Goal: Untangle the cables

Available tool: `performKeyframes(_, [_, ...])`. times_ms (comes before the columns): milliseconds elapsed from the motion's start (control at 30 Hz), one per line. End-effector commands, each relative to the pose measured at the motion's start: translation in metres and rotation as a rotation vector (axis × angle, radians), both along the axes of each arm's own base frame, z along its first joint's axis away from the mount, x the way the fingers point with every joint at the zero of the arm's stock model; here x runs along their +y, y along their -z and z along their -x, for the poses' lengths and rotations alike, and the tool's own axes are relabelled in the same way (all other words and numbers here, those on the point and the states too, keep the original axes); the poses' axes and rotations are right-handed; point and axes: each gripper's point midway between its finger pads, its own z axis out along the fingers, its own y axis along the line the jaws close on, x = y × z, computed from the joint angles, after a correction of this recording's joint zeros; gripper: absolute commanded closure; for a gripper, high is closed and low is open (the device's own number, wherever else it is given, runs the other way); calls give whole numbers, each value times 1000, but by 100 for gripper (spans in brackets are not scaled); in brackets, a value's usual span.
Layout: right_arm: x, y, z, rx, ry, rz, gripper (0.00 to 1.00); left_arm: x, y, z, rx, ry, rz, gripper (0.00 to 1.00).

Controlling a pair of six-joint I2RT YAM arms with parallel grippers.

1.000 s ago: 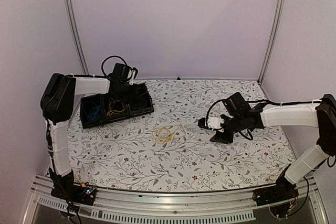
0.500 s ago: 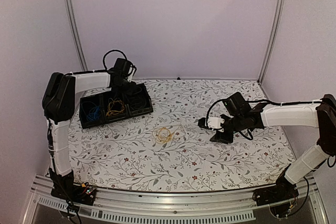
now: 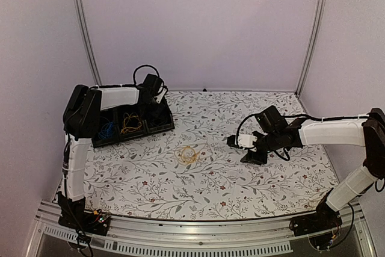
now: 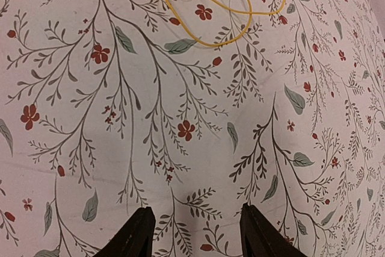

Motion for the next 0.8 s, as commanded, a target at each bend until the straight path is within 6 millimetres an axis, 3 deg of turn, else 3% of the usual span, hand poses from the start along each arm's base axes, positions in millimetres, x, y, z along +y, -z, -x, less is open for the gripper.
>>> performKeyframes(0, [-3, -1, 0, -4, 6, 5, 47, -2, -33, -4, -45, -7, 0, 83])
performKeyframes(200, [-3, 0, 0, 0, 5, 7, 47, -6, -80, 3, -80, -1, 92, 61])
performKeyframes(500, [-2, 7, -5, 11, 30, 13, 46, -5, -124, 41, -81, 25, 224, 56])
performKeyframes(633, [10, 1, -18, 19, 68, -28, 47, -24, -149, 69, -95, 49, 355, 55])
performKeyframes(767, [31, -25, -39, 27, 134, -130, 46, -68, -173, 116, -162, 183, 504, 61])
